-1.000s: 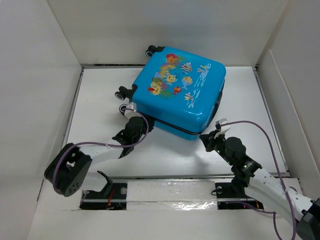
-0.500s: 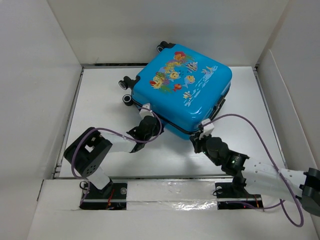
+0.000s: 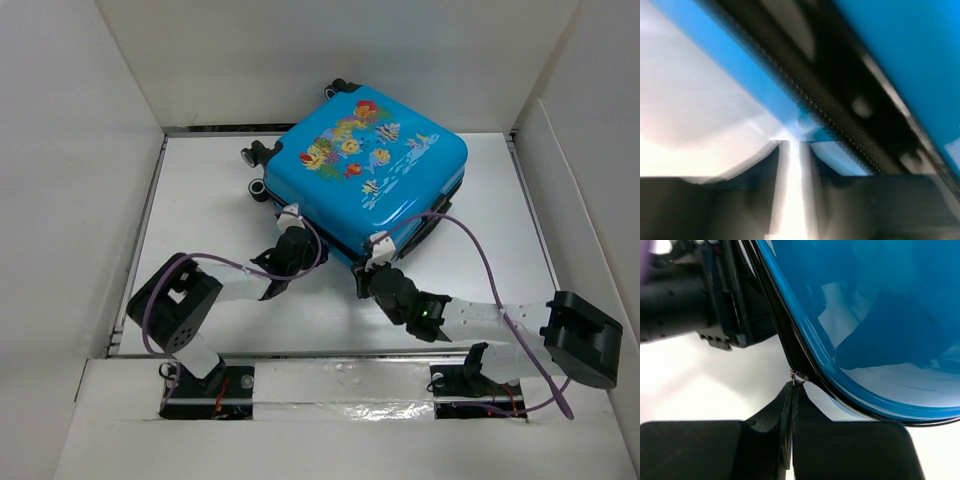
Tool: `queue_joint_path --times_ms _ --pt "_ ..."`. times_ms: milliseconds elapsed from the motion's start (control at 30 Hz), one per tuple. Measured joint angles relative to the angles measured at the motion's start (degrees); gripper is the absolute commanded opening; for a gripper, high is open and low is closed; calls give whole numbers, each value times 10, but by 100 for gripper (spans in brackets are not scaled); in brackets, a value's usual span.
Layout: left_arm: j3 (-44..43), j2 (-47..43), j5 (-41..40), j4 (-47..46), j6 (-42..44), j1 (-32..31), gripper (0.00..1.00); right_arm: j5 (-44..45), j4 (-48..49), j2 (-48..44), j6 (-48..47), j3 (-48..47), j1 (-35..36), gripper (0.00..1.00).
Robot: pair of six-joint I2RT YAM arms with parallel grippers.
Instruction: Pack the luggage
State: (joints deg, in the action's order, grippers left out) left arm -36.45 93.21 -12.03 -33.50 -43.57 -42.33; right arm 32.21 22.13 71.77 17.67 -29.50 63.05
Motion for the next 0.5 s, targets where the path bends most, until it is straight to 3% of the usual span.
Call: queue_joint_path --times_ms 100,233,333,500 --pt "18 -58 24 34 0 44 53 0 19 -9 6 14 1 0" --pt "31 -195 30 53 -16 150 58 -9 26 -30 12 31 2 0" --pt "21 -271 26 52 -36 193 62 -16 25 -33 12 32 5 0" --pt "-102 -241 49 76 -57 258 69 -31 26 -33 11 32 8 0"
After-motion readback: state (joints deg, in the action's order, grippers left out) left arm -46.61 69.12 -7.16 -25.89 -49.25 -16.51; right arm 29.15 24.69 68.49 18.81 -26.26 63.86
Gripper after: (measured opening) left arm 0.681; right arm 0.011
